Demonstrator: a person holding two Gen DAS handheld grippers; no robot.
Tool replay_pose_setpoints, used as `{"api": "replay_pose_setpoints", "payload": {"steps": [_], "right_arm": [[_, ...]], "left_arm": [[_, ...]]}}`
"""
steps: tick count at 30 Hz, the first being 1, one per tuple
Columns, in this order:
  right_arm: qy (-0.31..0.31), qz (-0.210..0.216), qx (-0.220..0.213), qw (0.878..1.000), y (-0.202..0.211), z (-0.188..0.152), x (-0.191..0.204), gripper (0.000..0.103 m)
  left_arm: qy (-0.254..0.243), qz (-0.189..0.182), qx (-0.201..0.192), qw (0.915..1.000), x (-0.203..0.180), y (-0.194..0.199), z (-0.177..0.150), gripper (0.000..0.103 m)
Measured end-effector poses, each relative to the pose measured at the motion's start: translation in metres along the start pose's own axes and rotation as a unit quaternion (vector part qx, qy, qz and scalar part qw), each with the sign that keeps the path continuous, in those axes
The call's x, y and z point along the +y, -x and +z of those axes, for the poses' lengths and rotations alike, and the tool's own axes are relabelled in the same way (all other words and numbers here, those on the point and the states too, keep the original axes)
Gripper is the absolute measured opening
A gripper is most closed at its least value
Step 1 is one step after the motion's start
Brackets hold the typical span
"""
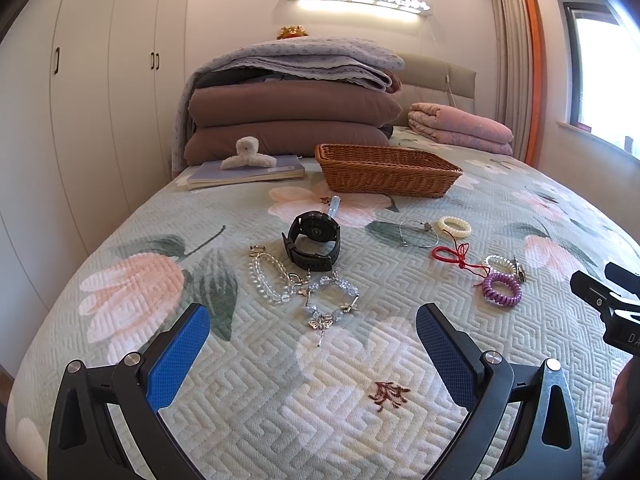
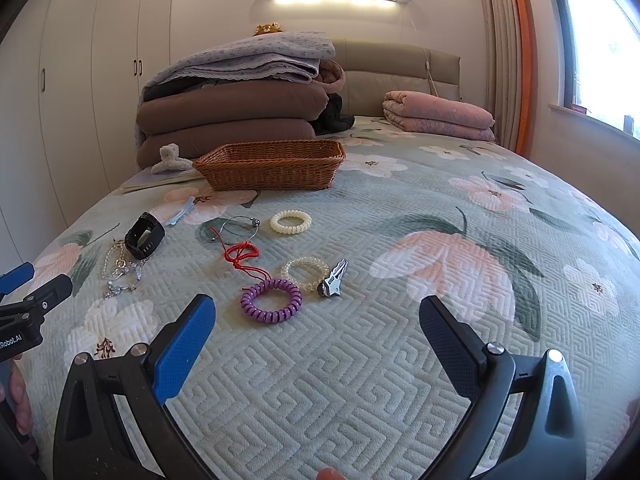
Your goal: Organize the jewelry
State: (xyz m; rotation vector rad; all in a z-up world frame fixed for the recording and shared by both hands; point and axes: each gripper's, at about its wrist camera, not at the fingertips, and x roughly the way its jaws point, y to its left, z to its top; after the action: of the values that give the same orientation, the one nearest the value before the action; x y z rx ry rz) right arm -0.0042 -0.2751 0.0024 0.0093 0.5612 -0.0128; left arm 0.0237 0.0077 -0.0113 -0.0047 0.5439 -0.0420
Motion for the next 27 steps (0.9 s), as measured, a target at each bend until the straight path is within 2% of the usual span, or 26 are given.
{"api": "replay_pose_setpoints", "payload": {"steps": [10, 20, 27], "right_arm": [[0.000, -0.001, 0.002, 1.000, -0.002, -0.001, -0.001, 0.102], [0.002, 0.000, 0.019, 1.000, -0.024, 0.003, 0.000, 0.102], [0.004, 0.008, 0.035, 0.999, -0.040, 0.006, 0.003, 0.097]], "left_arm": [[0.001, 0.000, 0.004, 1.0000, 0.002, -0.005, 0.000, 0.102], [-0.007, -0.005, 0.022, 0.9997, 0.013, -0.031, 0.003, 0.102], [0.004, -0.010, 0.039, 0.9992, 0.026, -0.051, 0.011, 0.101]]}}
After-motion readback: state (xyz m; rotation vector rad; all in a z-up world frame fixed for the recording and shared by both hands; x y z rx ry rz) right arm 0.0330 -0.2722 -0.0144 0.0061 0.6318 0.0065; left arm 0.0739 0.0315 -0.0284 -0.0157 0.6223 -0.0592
